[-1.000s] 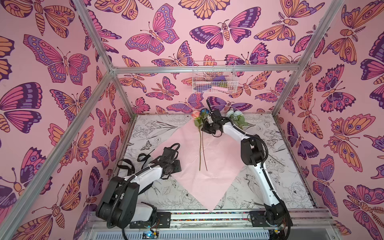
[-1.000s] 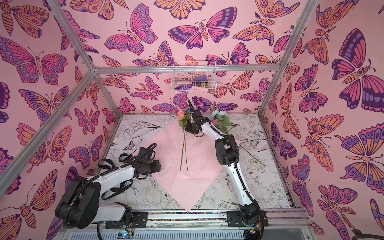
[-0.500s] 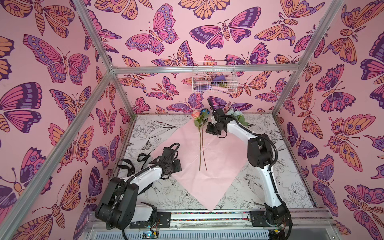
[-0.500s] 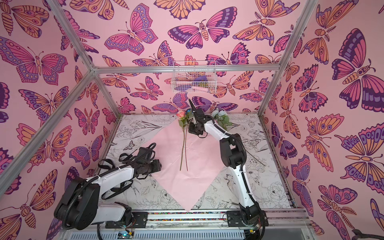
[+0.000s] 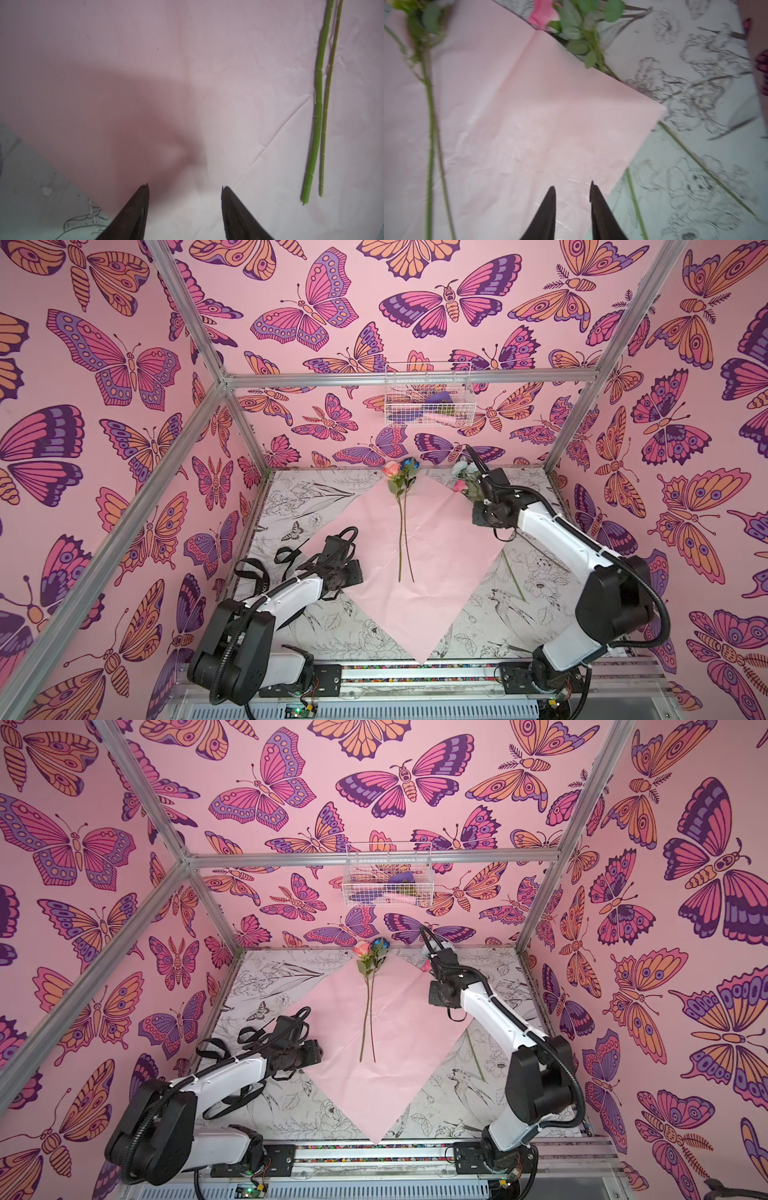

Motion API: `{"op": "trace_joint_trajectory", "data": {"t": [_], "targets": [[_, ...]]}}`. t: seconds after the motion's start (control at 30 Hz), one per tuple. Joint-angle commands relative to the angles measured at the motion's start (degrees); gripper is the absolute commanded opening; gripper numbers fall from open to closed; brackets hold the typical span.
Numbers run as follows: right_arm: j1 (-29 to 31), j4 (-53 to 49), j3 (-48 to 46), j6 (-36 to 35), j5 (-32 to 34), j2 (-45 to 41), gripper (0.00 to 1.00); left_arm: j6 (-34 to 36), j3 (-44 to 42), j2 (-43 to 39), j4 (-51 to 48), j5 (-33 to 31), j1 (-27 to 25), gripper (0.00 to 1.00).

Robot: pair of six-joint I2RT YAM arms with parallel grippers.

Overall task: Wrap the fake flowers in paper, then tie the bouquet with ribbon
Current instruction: 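Withdraw the right gripper toward the remaining flowers beside the paper, then grasp another flower stem with the right gripper and lift it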

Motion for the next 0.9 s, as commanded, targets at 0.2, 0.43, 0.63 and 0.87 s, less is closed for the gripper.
{"op": "trace_joint_trajectory", "data": {"t": [0.2,0.43,0.63,0.87], "targets": [[-9.42,-1.69,-16.77,0.07,1.85,-10.19,0.33,-0.38,-0.98,0.47,-0.29,0.17,0.32,0.58],[-12.13,3.21,-19.33,-1.34,-3.78,-5.41,0.41,-0.73,-1.68,-0.29,-0.33,0.28,0.37,0.58],[-12.41,6.23,-18.05,-2.53,-6.91,2.77,0.44,-1.04,-2.12,-0.92,-0.33,0.36,0.41,0.58],[-12.63,7.12,-15.81,-2.83,-7.61,8.64,0.47,-1.43,-1.81,-0.45,-0.34,1.32,0.41,0.58]]}}
